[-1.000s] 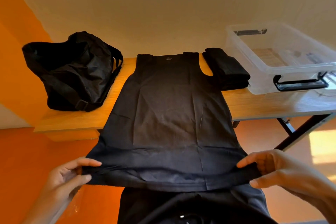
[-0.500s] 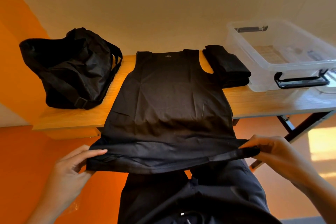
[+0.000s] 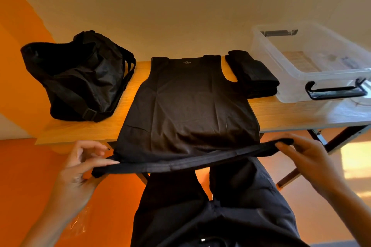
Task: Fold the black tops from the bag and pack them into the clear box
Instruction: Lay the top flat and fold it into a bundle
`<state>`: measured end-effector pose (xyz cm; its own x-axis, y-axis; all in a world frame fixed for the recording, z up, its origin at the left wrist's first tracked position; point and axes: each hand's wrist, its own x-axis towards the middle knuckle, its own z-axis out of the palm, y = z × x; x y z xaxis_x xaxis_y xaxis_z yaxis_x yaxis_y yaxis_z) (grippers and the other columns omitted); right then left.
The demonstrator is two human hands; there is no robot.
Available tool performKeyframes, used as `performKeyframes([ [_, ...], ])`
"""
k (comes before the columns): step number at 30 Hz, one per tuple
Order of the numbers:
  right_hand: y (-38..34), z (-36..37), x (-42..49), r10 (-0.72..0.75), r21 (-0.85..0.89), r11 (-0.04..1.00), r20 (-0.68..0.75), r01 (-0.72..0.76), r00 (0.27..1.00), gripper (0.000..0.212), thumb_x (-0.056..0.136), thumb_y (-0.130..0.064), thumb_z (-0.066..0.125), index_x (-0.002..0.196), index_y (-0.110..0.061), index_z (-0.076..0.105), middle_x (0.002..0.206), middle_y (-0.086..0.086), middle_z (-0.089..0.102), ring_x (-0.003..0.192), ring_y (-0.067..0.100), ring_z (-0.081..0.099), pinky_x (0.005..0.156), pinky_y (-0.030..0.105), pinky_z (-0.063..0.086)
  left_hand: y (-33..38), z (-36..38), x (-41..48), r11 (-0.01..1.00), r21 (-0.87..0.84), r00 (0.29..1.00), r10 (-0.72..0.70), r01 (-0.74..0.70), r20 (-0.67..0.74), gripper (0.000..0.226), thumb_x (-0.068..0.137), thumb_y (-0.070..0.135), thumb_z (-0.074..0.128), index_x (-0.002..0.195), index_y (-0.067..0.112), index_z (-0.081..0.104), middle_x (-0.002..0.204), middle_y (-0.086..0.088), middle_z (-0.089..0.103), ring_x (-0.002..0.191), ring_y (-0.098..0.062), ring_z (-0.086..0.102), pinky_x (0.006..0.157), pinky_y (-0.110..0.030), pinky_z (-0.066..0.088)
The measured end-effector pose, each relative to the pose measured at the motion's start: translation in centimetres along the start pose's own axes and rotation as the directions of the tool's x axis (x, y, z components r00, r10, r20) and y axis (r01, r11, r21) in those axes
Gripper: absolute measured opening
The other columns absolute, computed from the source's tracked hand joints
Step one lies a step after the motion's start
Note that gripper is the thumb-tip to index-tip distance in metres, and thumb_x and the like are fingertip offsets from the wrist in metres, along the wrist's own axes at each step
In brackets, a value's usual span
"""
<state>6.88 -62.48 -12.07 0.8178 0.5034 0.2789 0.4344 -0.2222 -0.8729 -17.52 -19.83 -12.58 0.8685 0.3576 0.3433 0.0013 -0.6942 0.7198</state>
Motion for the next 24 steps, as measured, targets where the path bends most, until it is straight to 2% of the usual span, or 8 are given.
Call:
performKeyframes([
  [4,0.3,0.6,1.6,-0.065,-0.03,0.998,-0.096,0.063,0.993,0.018,0.091,-0.05,0.059,0.096,-0.037,0.071,0.087,-0.017,0.07,0.081,0.003,0.066,0.074,0.013,0.053,1.2,-0.1,1.8,0.983,-0.139,0.99,0.104,-0.117,-0.096,0.039,0.094,0.056,0.062,0.103,0.02,0.071,0.103,0.009,0.069,0.101,-0.016,0.066,0.088,-0.024,0.052],
  [7,1.0,0.7,2.5,-0.061,-0.013,0.998,-0.15,0.06,0.987,0.011,0.09,-0.026,0.057,0.095,-0.022,0.066,0.081,-0.009,0.068,0.074,0.004,0.063,0.068,0.015,0.051,1.9,0.0,2.8,0.977,-0.165,0.974,0.098,-0.133,-0.204,0.03,0.093,0.06,0.063,0.097,0.033,0.073,0.087,0.009,0.069,0.078,-0.01,0.061,0.07,-0.026,0.046],
  [9,1.1,1.1,3.4,-0.048,-0.001,0.999,-0.173,0.049,0.984,0.015,0.091,-0.029,0.058,0.092,-0.017,0.067,0.08,0.0,0.067,0.076,0.013,0.063,0.067,0.022,0.053,2.0,0.4,3.9,0.988,-0.114,0.958,0.072,-0.108,-0.277,0.017,0.094,0.062,0.06,0.094,0.05,0.071,0.074,-0.002,0.064,0.063,-0.012,0.052,0.061,-0.033,0.039],
  [11,1.4,1.5,4.6,-0.038,-0.017,0.999,-0.197,0.035,0.98,0.025,0.094,-0.03,0.057,0.09,-0.007,0.064,0.077,0.013,0.063,0.074,0.028,0.061,0.064,0.033,0.051,2.0,1.0,5.4,0.992,-0.098,0.94,0.044,-0.081,-0.338,0.009,0.098,0.052,0.06,0.09,0.052,0.065,0.07,0.013,0.065,0.061,-0.001,0.054,0.055,-0.023,0.04],
  [14,0.9,1.9,6.5,0.003,0.018,1.0,-0.262,0.002,0.965,0.017,0.099,-0.028,0.055,0.092,-0.016,0.065,0.07,0.01,0.059,0.067,0.019,0.059,0.059,0.022,0.049,1.8,2.0,8.2,0.993,-0.105,0.92,-0.001,-0.044,-0.392,0.02,0.1,0.031,0.062,0.091,0.05,0.062,0.081,0.027,0.066,0.078,0.006,0.061,0.063,-0.01,0.043],
  [17,1.0,2.1,8.2,0.069,0.062,0.997,-0.289,-0.054,0.955,0.019,0.1,-0.028,0.056,0.084,-0.02,0.063,0.063,0.001,0.057,0.062,0.01,0.056,0.062,0.022,0.048,1.6,2.7,10.3,0.996,-0.077,0.902,0.0,-0.036,-0.431,0.022,0.101,0.025,0.063,0.086,0.04,0.058,0.075,0.024,0.063,0.071,0.005,0.058,0.062,-0.008,0.042],
  [21,1.9,2.3,9.9,0.116,0.13,0.988,-0.293,-0.081,0.949,0.068,0.089,-0.061,0.062,0.089,0.006,0.055,0.084,0.035,0.05,0.079,0.051,0.048,0.073,0.046,0.041,0.9,3.3,12.3,0.998,-0.058,0.888,-0.014,-0.014,-0.459,0.021,0.101,0.017,0.062,0.081,0.018,0.058,0.065,0.012,0.056,0.061,0.002,0.053,0.057,-0.013,0.039],
  [24,2.1,2.7,11.4,0.1,0.04,0.995,-0.324,-0.092,0.941,0.062,0.096,-0.053,0.06,0.089,0.009,0.053,0.083,0.035,0.049,0.077,0.051,0.051,0.069,0.045,0.041,0.6,3.6,13.8,0.999,-0.037,0.894,-0.047,0.033,-0.446,0.024,0.102,0.018,0.062,0.081,0.009,0.056,0.062,0.011,0.054,0.056,-0.001,0.049,0.055,-0.013,0.036],
])
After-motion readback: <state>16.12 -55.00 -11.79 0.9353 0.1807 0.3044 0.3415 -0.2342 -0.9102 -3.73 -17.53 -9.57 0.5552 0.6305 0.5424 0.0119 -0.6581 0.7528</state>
